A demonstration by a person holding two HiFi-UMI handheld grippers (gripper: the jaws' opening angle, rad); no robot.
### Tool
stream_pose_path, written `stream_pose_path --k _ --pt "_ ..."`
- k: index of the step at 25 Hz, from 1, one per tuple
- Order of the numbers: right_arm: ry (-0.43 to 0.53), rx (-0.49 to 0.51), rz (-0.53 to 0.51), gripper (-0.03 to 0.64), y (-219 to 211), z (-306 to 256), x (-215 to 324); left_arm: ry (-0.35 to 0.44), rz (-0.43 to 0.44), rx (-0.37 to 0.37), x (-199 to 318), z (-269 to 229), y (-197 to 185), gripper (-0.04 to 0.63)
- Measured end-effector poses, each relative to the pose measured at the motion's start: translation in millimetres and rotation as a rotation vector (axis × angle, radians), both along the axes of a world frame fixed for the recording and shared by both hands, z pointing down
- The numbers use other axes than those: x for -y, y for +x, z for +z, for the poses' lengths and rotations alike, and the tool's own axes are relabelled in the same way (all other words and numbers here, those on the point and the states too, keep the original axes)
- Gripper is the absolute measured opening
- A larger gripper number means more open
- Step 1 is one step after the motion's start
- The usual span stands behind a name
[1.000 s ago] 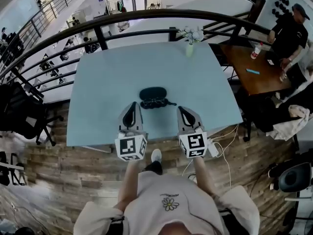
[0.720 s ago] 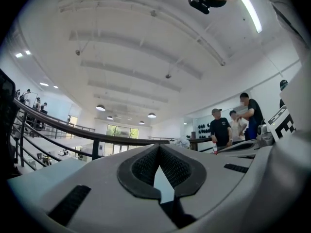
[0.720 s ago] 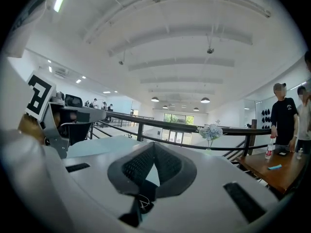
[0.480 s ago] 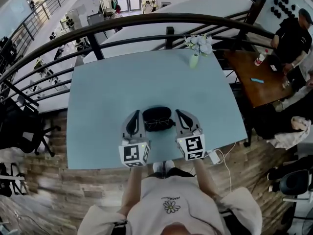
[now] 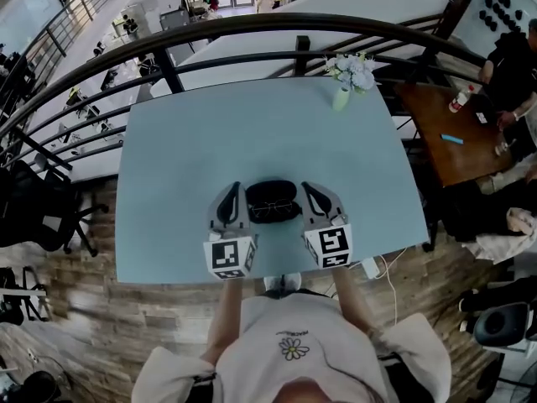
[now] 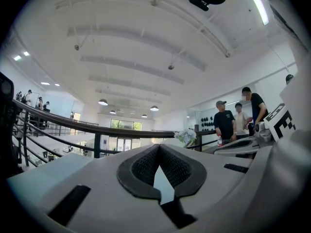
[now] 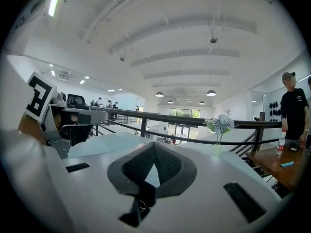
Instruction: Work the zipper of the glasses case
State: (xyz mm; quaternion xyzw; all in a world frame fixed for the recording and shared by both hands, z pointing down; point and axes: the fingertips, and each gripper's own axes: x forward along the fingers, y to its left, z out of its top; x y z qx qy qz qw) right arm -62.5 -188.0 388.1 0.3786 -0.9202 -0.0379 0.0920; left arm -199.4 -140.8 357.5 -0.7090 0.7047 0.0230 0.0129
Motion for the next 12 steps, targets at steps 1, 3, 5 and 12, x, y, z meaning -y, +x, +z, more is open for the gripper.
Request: stream_pose_path --k 1,3,5,12 --pt "-0.002 0.001 0.000 0.008 1 1 1 -0.002 0.001 0.004 1 1 0 0.015" --pt "-0.003 0.005 0.007 0.008 3 3 5 -0.003 0.008 0.011 6 1 1 0.015" --pt "-0.008 0.005 0.014 0.008 7 5 8 -0.014 0.027 0.019 10 4 5 0.015" --pt "-0.042 -0.017 0.010 0.009 12 20 13 -0.128 0.300 0.136 57 39 26 0.170"
